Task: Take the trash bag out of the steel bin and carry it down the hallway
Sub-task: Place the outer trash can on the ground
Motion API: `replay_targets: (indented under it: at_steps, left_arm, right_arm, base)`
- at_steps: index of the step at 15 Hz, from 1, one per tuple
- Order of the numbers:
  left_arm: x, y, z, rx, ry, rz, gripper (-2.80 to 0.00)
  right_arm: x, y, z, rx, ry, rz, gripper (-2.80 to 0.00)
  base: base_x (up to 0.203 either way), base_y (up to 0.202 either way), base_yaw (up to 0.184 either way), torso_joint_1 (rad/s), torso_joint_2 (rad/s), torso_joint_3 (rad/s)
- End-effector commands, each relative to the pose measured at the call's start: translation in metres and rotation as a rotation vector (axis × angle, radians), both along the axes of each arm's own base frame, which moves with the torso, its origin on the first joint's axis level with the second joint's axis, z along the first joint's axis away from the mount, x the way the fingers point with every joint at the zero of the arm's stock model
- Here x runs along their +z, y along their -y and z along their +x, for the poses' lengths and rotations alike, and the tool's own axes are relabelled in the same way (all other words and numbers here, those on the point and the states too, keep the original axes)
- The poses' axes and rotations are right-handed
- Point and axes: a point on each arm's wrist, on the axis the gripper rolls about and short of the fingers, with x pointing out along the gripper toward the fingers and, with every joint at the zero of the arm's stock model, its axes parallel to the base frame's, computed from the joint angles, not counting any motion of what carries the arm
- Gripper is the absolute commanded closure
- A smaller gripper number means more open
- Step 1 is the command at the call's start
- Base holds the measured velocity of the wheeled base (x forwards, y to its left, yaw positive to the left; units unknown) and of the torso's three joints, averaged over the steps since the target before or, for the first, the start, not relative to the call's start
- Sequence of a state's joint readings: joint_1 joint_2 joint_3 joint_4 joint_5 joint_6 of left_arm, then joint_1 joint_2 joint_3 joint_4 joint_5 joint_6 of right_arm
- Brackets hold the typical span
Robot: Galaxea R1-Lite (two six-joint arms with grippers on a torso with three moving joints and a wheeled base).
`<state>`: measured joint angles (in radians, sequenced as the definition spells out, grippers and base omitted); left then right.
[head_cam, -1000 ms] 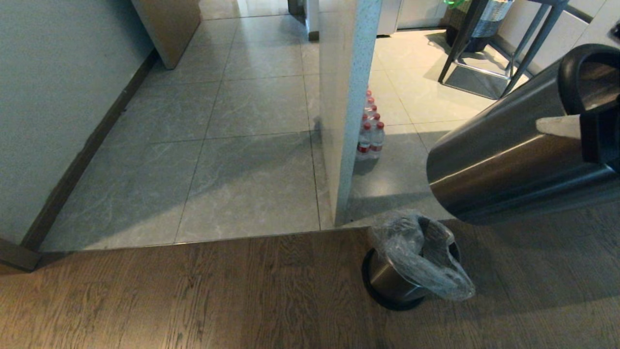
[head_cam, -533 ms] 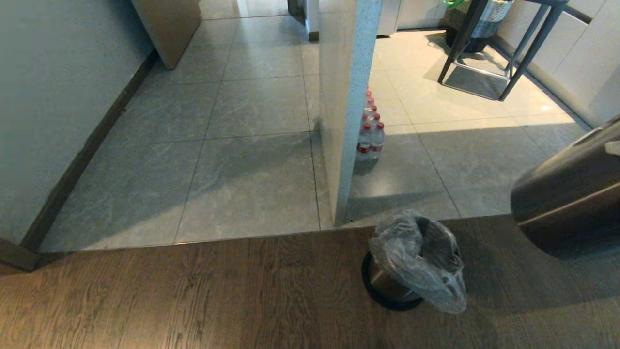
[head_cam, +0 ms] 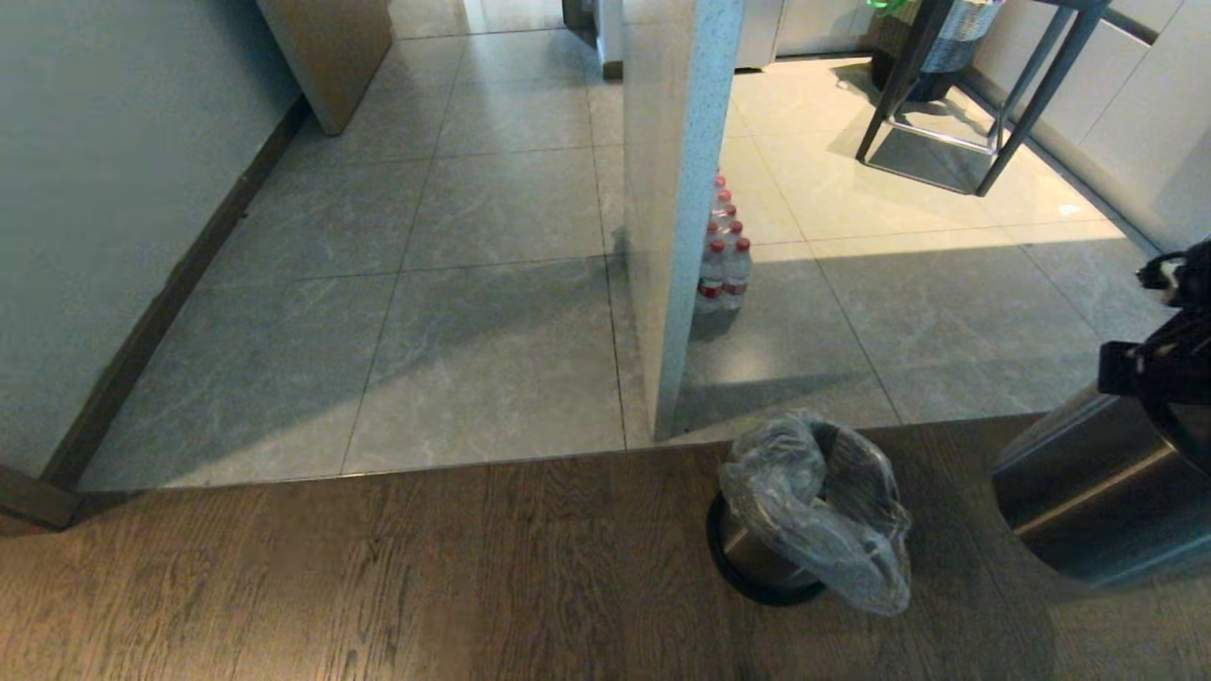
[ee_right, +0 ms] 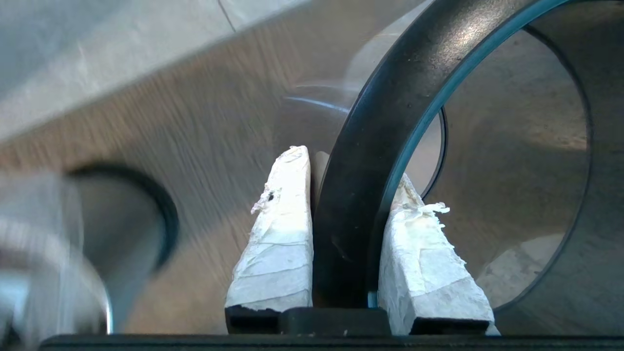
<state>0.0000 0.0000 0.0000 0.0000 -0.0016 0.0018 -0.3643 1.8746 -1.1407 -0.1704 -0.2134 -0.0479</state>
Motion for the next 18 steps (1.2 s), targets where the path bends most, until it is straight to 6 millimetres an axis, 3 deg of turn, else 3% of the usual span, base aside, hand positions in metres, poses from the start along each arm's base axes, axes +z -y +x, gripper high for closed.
replay_targets:
  at_steps: [1,4,8,10,14,17,18]
  left_arm:
    - [0.0,0.0,0.0,0.0,0.0,0.0,0.0]
    - [0.0,0.0,0.0,0.0,0.0,0.0,0.0]
    - [0.0,0.0,0.0,0.0,0.002,0.0,0.0]
    - [0.0,0.0,0.0,0.0,0.001,0.0,0.0]
    - [0.0,0.0,0.0,0.0,0.0,0.0,0.0]
    - [0.0,0.0,0.0,0.0,0.001,0.0,0.0]
    - [0.0,0.0,0.0,0.0,0.0,0.0,0.0]
  right_arm:
    - [-0.071,0.013,0.051,0.008,-0.092,0.046,0.0]
    - [-0.108,0.016,0.105,0.038,-0.044,0.037,0.0]
    - [-0.152,-0.01,0.152,0.115,-0.029,0.037,0.0]
    - [-0.163,-0.015,0.158,0.126,-0.033,0.043,0.0]
    - [-0.167,-0.014,0.161,0.125,-0.032,0.036,0.0]
    - [-0.154,-0.01,0.158,0.097,0.007,0.015,0.0]
    - [-0.147,-0.007,0.157,0.099,0.025,0.018,-2.8]
  base:
    - [0.0,0.0,0.0,0.0,0.0,0.0]
    - [0.0,0.0,0.0,0.0,0.0,0.0]
    - [0.0,0.0,0.0,0.0,0.0,0.0]
    - [0.0,0.0,0.0,0.0,0.0,0.0]
    - [0.0,0.0,0.0,0.0,0.0,0.0]
    - [0.0,0.0,0.0,0.0,0.0,0.0]
    - [0.0,0.0,0.0,0.0,0.0,0.0]
